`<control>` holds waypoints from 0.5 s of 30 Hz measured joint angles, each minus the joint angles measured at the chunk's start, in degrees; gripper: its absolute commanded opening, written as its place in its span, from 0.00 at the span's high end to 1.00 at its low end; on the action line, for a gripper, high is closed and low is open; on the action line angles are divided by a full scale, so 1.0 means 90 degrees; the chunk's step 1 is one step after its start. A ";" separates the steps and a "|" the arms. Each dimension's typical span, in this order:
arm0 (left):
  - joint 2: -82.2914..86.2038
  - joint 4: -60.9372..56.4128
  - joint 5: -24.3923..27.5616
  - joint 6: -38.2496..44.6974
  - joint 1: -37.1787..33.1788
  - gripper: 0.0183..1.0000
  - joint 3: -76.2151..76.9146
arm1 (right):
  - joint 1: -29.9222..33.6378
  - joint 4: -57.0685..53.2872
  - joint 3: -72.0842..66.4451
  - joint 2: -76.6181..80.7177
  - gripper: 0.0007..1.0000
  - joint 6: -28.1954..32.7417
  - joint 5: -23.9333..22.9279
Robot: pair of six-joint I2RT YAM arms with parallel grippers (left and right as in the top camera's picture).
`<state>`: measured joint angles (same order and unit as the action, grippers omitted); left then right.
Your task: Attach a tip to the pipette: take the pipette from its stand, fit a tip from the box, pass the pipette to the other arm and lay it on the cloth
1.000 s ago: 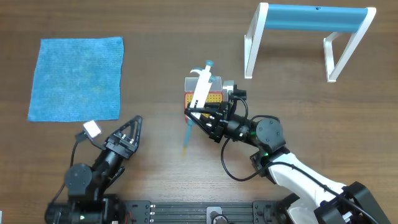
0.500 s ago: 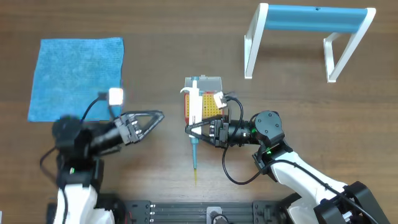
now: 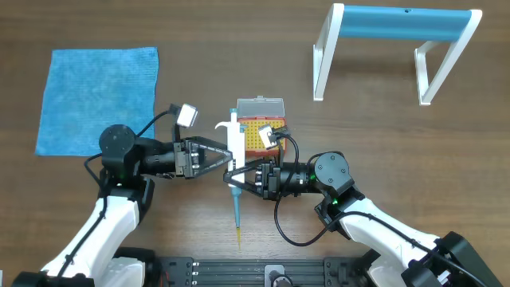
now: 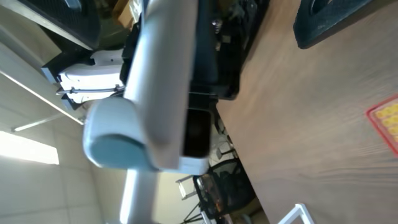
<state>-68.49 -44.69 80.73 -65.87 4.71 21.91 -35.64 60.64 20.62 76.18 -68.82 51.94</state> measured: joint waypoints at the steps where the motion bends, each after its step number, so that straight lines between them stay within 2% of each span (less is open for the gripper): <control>1: 0.0000 -0.0092 -0.0039 -0.0051 0.0041 0.00 0.0000 | 0.0000 0.0002 0.0000 0.0000 0.93 -0.0019 -0.0032; 9: 0.0000 -0.0406 -0.0432 -0.0287 0.0061 0.00 0.0000 | -0.0216 -0.0080 0.0000 0.0000 0.93 -0.0226 -0.0216; 11: 0.0000 -0.0408 -0.0520 -0.0291 0.0073 0.06 0.0000 | -0.0228 -0.0168 0.0000 0.0000 0.93 -0.0282 -0.0243; 15: 0.0000 -0.0425 -0.0741 -0.0335 0.0253 0.06 0.0000 | -0.0250 -0.0177 0.0000 0.0000 0.93 -0.0391 -0.0282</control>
<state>-68.49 -48.51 74.06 -68.88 6.98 21.91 -37.89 59.05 20.62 76.18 -72.34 49.41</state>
